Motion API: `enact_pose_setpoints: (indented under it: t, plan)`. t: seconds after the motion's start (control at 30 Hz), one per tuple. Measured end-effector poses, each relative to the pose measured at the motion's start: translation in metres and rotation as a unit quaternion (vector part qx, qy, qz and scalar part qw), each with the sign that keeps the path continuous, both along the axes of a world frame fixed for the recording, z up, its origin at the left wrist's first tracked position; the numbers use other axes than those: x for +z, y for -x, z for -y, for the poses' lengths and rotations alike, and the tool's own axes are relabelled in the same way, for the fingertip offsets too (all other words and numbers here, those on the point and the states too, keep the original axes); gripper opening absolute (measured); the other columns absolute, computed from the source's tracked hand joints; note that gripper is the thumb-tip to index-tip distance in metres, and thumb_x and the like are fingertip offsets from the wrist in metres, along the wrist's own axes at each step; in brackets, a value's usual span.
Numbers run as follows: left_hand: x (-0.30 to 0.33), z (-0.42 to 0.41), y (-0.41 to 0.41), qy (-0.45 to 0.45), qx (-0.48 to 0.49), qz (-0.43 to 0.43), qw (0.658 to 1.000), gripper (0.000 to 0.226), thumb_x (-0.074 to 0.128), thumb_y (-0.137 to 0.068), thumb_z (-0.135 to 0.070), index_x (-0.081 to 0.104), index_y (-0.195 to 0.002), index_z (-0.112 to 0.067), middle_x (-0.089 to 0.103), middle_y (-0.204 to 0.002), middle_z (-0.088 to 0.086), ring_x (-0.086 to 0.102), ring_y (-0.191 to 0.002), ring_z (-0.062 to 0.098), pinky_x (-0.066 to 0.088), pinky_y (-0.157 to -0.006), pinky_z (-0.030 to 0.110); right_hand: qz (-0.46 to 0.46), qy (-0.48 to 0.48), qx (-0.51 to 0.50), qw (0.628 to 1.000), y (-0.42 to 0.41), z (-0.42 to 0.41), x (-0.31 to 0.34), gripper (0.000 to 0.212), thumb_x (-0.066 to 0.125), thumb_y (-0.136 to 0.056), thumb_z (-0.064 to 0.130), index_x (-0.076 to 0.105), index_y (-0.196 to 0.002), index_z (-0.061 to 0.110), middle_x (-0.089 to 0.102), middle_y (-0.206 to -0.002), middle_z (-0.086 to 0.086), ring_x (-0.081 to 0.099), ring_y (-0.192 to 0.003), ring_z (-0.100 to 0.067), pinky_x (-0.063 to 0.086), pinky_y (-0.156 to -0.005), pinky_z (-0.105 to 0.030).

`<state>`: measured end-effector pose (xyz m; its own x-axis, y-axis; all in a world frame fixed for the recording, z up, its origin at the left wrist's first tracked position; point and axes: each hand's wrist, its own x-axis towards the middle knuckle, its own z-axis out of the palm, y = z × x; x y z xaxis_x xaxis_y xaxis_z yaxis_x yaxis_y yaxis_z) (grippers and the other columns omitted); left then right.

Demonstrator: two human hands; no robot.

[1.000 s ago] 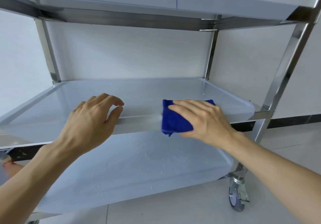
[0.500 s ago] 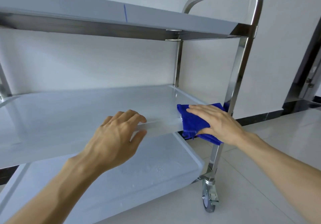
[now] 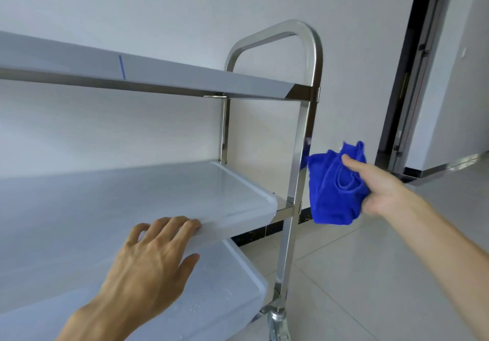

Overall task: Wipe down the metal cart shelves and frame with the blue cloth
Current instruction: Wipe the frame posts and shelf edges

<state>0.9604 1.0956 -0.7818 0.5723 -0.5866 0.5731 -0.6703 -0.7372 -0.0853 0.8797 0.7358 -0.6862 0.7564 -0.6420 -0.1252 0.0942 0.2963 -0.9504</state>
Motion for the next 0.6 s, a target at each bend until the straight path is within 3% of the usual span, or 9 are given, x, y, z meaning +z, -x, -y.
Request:
enact_pose_setpoints:
  t: [0.13, 0.2, 0.27, 0.33, 0.4, 0.43, 0.5, 0.6]
  plan:
    - [-0.001, 0.002, -0.001, -0.023, 0.008, 0.021, 0.999, 0.049, 0.041, -0.081, -0.045, 0.070, -0.111, -0.019, 0.070, -0.107, -0.005, 0.071, -0.094, 0.023, 0.056, -0.076, 0.045, 0.144, 0.002, -0.108, 0.984, -0.009, 0.002, 0.014, 0.028, 0.070, -0.088, 0.048, 0.066, -0.103, 0.024, 0.073, -0.101, 0.002, 0.070, -0.092, -0.021, 0.056, -0.080, -0.041]
    - [-0.002, 0.003, -0.001, -0.030, 0.010, 0.012, 0.999, 0.050, 0.041, -0.081, -0.045, 0.070, -0.111, -0.019, 0.070, -0.107, -0.006, 0.071, -0.094, 0.023, 0.055, -0.076, 0.046, 0.169, 0.075, -0.123, 0.975, -0.024, -0.017, 0.014, 0.033, 0.061, -0.090, 0.058, 0.064, -0.100, 0.026, 0.067, -0.095, 0.003, 0.065, -0.085, -0.017, 0.052, -0.077, -0.034]
    - [-0.003, 0.004, -0.002, -0.024, 0.012, 0.000, 1.000, 0.051, 0.041, -0.080, -0.046, 0.071, -0.111, -0.019, 0.070, -0.107, -0.006, 0.071, -0.095, 0.022, 0.054, -0.078, 0.045, 0.148, 0.194, -0.124, 0.962, -0.044, -0.040, 0.004, 0.042, 0.051, -0.093, 0.063, 0.062, -0.113, 0.029, 0.066, -0.097, 0.004, 0.063, -0.085, -0.015, 0.049, -0.074, -0.031]
    - [-0.006, 0.005, -0.004, -0.018, 0.016, 0.010, 1.000, 0.053, 0.042, -0.078, -0.047, 0.072, -0.110, -0.018, 0.070, -0.107, -0.005, 0.072, -0.095, 0.022, 0.048, -0.082, 0.042, 0.110, 0.345, -0.106, 0.926, -0.067, -0.057, -0.019, 0.056, 0.049, -0.095, 0.060, 0.040, -0.145, 0.035, 0.058, -0.129, 0.001, 0.061, -0.110, -0.017, 0.050, -0.089, -0.036]
    - [-0.009, 0.006, -0.007, -0.010, 0.017, 0.026, 0.999, 0.054, 0.043, -0.076, -0.046, 0.074, -0.109, -0.016, 0.072, -0.107, -0.003, 0.073, -0.095, 0.022, 0.039, -0.084, 0.039, 0.058, 0.445, -0.113, 0.886, -0.083, -0.066, -0.045, 0.080, 0.059, -0.096, 0.045, 0.005, -0.155, 0.042, 0.034, -0.151, 0.001, 0.050, -0.125, -0.021, 0.050, -0.098, -0.046]
    - [-0.011, 0.005, -0.008, -0.005, 0.015, 0.038, 0.999, 0.055, 0.043, -0.076, -0.046, 0.075, -0.109, -0.015, 0.073, -0.107, -0.002, 0.073, -0.095, 0.023, 0.036, -0.084, 0.038, 0.035, 0.456, -0.133, 0.879, -0.086, -0.067, -0.055, 0.089, 0.064, -0.094, 0.036, -0.001, -0.154, 0.042, 0.033, -0.150, 0.001, 0.052, -0.121, -0.023, 0.053, -0.093, -0.048]
    - [-0.014, 0.006, -0.008, 0.000, 0.016, 0.058, 0.998, 0.057, 0.044, -0.074, -0.045, 0.073, -0.113, -0.014, 0.074, -0.108, 0.000, 0.074, -0.095, 0.025, 0.035, -0.083, 0.039, 0.005, 0.422, -0.174, 0.890, -0.091, -0.063, -0.068, 0.092, 0.070, -0.090, 0.029, 0.006, -0.155, 0.038, 0.045, -0.138, 0.000, 0.059, -0.103, -0.022, 0.056, -0.077, -0.042]
    - [-0.012, 0.007, -0.009, 0.000, 0.003, 0.090, 0.996, 0.056, 0.044, -0.072, -0.045, 0.055, -0.120, -0.019, 0.075, -0.108, 0.001, 0.075, -0.094, 0.026, 0.036, -0.082, 0.040, -0.014, 0.396, -0.206, 0.895, -0.096, -0.058, -0.072, 0.080, 0.074, -0.085, 0.032, 0.026, -0.149, 0.027, 0.055, -0.125, 0.001, 0.057, -0.089, -0.019, 0.040, -0.061, -0.028]
